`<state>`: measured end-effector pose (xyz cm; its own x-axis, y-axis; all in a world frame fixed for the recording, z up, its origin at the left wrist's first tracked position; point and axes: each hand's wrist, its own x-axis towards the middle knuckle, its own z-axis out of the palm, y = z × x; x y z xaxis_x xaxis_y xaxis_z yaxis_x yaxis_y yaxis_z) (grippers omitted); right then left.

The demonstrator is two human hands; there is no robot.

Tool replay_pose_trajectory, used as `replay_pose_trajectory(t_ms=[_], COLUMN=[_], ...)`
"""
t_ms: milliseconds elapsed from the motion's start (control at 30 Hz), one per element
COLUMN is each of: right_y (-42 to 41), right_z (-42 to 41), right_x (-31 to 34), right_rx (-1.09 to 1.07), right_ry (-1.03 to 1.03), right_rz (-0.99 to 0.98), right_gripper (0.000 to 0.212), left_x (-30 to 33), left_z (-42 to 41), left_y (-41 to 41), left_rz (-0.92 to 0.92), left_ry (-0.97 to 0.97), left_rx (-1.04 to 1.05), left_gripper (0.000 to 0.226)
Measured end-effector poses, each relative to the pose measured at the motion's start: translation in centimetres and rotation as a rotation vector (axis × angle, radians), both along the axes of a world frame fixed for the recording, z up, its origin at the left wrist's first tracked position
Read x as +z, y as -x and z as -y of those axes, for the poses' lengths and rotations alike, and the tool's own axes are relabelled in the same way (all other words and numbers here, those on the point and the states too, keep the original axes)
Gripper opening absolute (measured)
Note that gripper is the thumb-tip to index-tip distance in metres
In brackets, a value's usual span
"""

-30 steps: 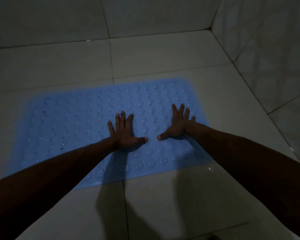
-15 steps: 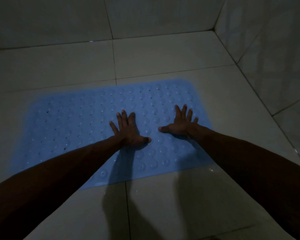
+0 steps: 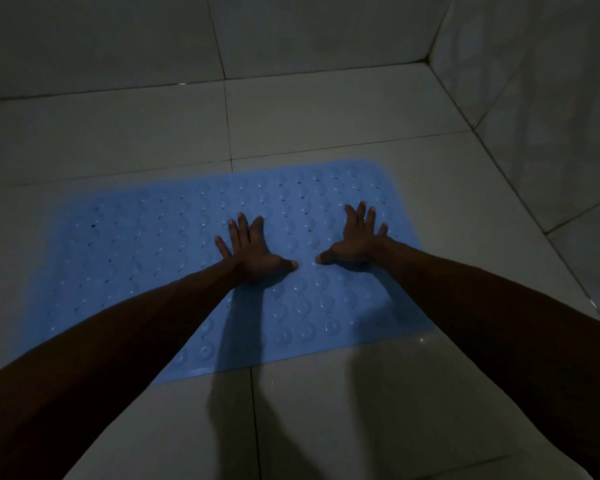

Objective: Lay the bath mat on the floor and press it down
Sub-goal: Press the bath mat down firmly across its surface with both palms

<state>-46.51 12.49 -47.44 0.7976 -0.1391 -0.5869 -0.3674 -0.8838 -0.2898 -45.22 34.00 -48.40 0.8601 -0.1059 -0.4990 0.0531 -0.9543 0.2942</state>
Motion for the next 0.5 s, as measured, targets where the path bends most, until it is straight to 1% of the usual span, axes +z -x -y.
replay_pose_trajectory(t_ms=[100, 267, 367, 500], right_y=[0.2, 0.1, 0.2, 0.3], right_z=[0.1, -0.2, -0.5, -0.9], right_x=[-0.5, -0.9, -1.0, -0.6], right_rx=[-0.020, -0.094, -0.090, -0.130], right_ry=[-0.028, -0.091, -0.039, -0.045], right_rz=[0.026, 0.079, 0.096, 0.088], right_gripper=[0.142, 0.128, 0.130, 0.128], left_x=[0.6, 1.2, 1.5, 1.3], left_z=[0.9, 1.6, 1.2, 0.4], left_y=[-0.3, -1.4, -2.1, -1.8], left_rz=[-0.023, -0.060, -0.103, -0.111], left_ry=[-0.032, -0.153, -0.143, -0.112], left_rx=[0.066, 0.092, 0.072, 0.020], left_gripper=[0.134, 0.147, 0.150, 0.148])
